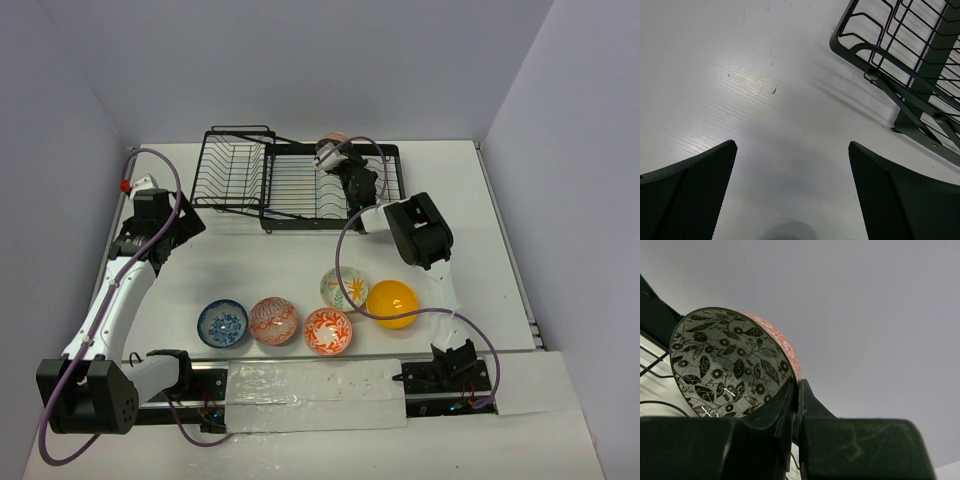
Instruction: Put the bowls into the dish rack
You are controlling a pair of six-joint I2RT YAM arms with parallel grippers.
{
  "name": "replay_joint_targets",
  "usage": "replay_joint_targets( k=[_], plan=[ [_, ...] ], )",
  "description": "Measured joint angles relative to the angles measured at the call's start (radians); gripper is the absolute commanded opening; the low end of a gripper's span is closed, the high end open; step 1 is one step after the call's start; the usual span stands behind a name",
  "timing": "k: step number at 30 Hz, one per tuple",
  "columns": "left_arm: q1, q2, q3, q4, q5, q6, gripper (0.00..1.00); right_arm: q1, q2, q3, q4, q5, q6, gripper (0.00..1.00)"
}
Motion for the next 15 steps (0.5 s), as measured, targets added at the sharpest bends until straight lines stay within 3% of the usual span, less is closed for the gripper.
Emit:
replay_joint_targets(
  k=[15],
  plan=[
    [0.000, 0.000, 0.000, 0.000, 0.000, 0.000, 0.99, -0.013, 0.050, 0.026, 0.038, -0.054, 0.004, 0.00]
  ],
)
